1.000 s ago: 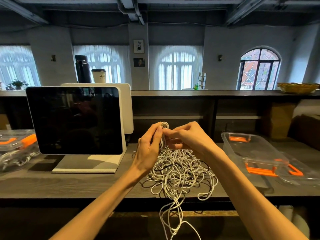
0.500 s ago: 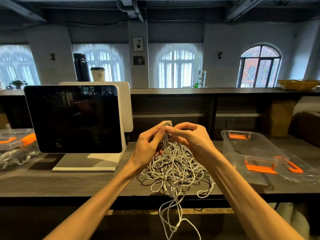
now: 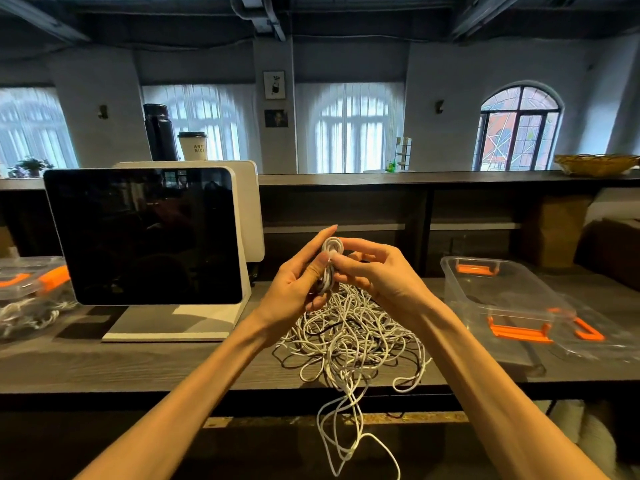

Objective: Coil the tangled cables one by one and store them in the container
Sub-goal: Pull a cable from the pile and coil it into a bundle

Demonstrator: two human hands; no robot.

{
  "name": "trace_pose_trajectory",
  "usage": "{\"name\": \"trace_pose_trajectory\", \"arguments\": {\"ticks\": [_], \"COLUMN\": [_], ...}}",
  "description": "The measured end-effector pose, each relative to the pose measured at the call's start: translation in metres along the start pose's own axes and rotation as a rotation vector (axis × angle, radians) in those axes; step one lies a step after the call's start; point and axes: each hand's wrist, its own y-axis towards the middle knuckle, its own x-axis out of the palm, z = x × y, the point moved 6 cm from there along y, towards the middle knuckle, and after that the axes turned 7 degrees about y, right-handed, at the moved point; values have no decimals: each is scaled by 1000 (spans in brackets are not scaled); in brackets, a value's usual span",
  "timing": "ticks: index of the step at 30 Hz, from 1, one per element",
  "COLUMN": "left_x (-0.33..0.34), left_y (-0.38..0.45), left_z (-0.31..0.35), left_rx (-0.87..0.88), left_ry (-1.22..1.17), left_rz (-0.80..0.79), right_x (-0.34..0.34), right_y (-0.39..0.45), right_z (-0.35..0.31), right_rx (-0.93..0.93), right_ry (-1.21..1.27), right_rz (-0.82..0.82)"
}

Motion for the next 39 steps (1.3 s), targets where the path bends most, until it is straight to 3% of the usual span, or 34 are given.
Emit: {"name": "trace_pose_trajectory", "arguments": {"ticks": [5, 9, 12, 16, 21, 26, 32, 39], "left_x": [6, 19, 29, 35, 51, 60, 74, 116], "left_y": [4, 8, 9, 14, 17, 21, 38, 66], "left_z": [0, -9, -19, -19, -19, -21, -11, -12], "left_rx": [47, 20, -31, -42, -98, -181, -62, 27], "left_ry": [172, 201, 23, -90, -67, 53, 260, 354], "left_rz": [-76, -160, -155, -155, -262, -373, -484, -386], "right_x": [-6, -25, -30, -37, -55, -76, -95, -122], "right_y": [-1, -3, -5, -6, -13, -21, -26, -34], "right_z": [6, 19, 18, 17, 17, 17, 10, -21], "right_rx": [20, 144, 159, 277, 392, 514, 490, 352], "right_ry": [-4, 195, 113, 216, 289, 254, 273, 219], "right_rz": [113, 255, 186, 88, 150, 110, 158, 226]}}
